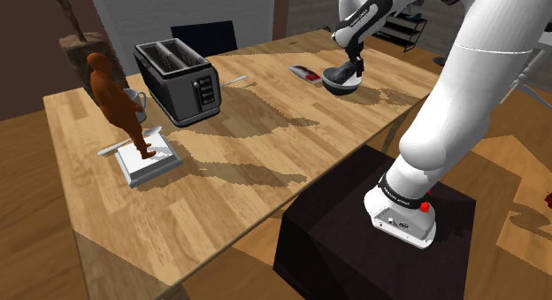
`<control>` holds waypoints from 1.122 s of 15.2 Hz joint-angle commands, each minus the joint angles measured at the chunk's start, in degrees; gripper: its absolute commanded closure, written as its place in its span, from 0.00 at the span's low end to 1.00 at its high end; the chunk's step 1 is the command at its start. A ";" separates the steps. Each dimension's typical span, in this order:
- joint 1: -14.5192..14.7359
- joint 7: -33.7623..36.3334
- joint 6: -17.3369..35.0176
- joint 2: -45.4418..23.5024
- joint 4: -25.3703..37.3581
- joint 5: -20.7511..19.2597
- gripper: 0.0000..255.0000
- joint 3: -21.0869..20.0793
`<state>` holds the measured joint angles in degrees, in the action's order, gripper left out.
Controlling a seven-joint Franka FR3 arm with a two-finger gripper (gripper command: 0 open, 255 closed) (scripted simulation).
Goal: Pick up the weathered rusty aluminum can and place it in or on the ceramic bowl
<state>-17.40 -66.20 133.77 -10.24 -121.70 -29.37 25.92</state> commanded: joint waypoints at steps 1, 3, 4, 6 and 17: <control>0.10 -0.04 -0.09 -0.31 -0.25 0.12 1.00 -0.17; 0.19 -0.07 -0.45 -0.03 -0.19 0.10 1.00 -0.20; 0.40 0.36 -0.54 0.56 -0.83 -0.27 1.00 -0.22; 0.26 -0.10 -0.80 0.89 -0.71 -0.22 1.00 -0.11; 0.45 -1.28 -3.45 2.24 0.97 0.21 1.00 -0.02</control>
<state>-16.95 -67.48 130.31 -7.99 -120.72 -29.16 25.90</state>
